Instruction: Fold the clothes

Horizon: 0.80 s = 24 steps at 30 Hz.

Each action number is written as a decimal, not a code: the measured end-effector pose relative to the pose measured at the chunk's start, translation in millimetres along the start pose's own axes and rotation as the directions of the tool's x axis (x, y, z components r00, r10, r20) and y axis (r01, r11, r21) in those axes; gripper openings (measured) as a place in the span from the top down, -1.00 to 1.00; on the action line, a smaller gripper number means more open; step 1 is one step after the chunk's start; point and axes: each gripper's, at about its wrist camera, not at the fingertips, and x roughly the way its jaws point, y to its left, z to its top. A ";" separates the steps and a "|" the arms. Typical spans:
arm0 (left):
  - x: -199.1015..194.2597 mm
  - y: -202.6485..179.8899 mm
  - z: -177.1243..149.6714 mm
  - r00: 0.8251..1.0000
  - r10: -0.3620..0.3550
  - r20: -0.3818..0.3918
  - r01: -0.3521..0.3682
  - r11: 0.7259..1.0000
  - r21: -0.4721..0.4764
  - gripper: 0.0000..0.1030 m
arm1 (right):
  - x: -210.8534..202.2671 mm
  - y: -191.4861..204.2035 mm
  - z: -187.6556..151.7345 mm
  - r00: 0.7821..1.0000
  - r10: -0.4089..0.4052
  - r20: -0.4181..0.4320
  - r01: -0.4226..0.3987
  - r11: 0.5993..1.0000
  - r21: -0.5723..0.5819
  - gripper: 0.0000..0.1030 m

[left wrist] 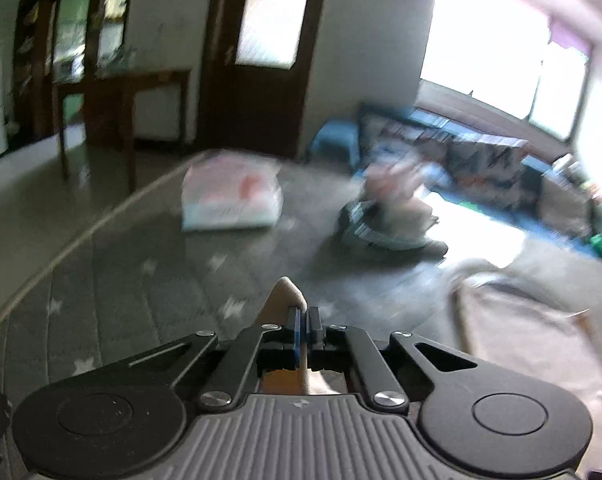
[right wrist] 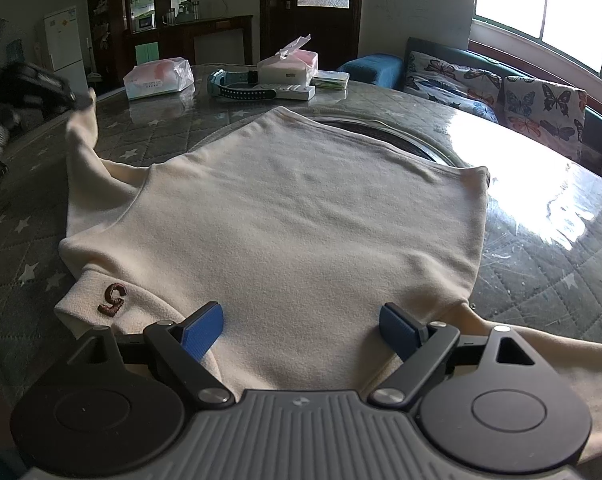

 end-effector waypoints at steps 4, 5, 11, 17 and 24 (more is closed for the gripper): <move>-35.5 12.1 -6.1 0.994 -0.086 0.070 0.085 0.996 0.011 0.95 | 0.1 0.2 -0.4 1.000 -0.001 0.002 0.001 1.000 0.001 -0.70; -40.1 14.2 -9.9 0.996 -0.068 0.064 0.066 0.997 0.029 0.95 | 0.1 0.2 -0.5 1.000 -0.002 0.003 0.002 1.000 0.002 -0.70; -26.6 37.0 -43.3 0.985 0.134 -0.110 -0.119 0.984 0.129 0.93 | 1.0 0.8 -0.5 1.000 -0.002 0.004 0.002 1.000 0.000 -0.70; -17.2 33.9 -46.1 0.971 0.177 -0.159 -0.147 0.972 0.182 0.82 | 1.0 0.9 0.5 1.000 -0.003 0.000 0.003 1.000 0.001 -0.71; -8.2 26.7 -23.9 0.978 0.182 -0.102 -0.162 0.971 0.177 0.77 | 1.0 0.7 0.9 1.000 -0.002 -0.001 0.002 1.000 0.002 -0.71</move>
